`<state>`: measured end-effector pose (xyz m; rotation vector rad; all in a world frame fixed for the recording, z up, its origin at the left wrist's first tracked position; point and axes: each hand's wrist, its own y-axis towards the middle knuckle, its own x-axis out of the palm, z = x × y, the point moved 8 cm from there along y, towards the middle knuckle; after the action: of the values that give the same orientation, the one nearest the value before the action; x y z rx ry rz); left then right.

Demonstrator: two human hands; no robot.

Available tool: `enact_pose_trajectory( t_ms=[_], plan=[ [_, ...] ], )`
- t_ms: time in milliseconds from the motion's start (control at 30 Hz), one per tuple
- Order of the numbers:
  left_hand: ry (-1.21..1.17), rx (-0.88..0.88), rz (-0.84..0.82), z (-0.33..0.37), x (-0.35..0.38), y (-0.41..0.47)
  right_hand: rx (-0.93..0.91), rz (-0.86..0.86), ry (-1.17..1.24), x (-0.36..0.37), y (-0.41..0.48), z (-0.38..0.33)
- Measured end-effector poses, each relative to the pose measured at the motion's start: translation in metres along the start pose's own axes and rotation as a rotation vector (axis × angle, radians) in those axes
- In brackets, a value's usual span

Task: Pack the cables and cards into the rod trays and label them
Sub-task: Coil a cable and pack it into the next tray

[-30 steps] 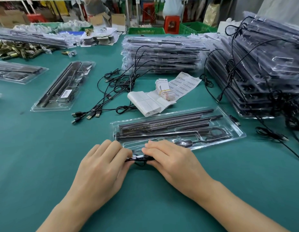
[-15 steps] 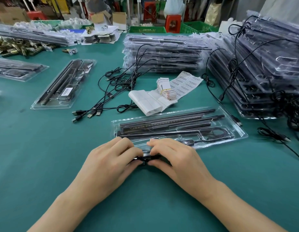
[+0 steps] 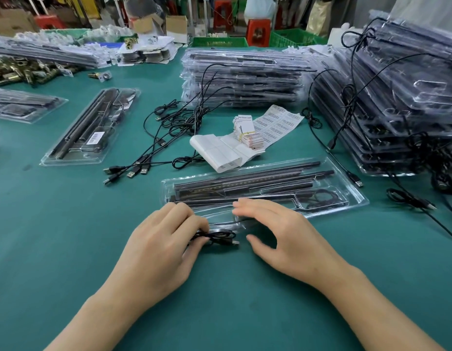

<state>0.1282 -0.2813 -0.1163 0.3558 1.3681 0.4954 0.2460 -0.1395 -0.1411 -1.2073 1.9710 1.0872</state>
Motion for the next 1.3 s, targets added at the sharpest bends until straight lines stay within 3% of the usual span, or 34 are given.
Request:
enact_pose_trajectory(
  t_ms=[233, 467, 800, 1000, 1300],
  plan=[
    [0.121, 0.056, 0.012, 0.003, -0.003, 0.003, 0.009, 0.059, -0.047, 0.0, 0.006, 0.002],
    [0.008, -0.115, -0.026, -0.005, -0.009, 0.008, -0.003, 0.121, -0.058, -0.002, 0.008, 0.0],
    [0.264, 0.117, 0.138, 0.012, -0.012, 0.001, -0.087, 0.202, -0.172, -0.006, 0.009, -0.014],
    [0.326, 0.154, 0.189, 0.014, -0.008, -0.011, -0.19, 0.23, -0.286, -0.004, 0.007, -0.03],
    [0.382, 0.132, 0.135, 0.029, -0.005, -0.031, -0.059, 0.213, -0.295, -0.001, 0.01, -0.03]
  ],
)
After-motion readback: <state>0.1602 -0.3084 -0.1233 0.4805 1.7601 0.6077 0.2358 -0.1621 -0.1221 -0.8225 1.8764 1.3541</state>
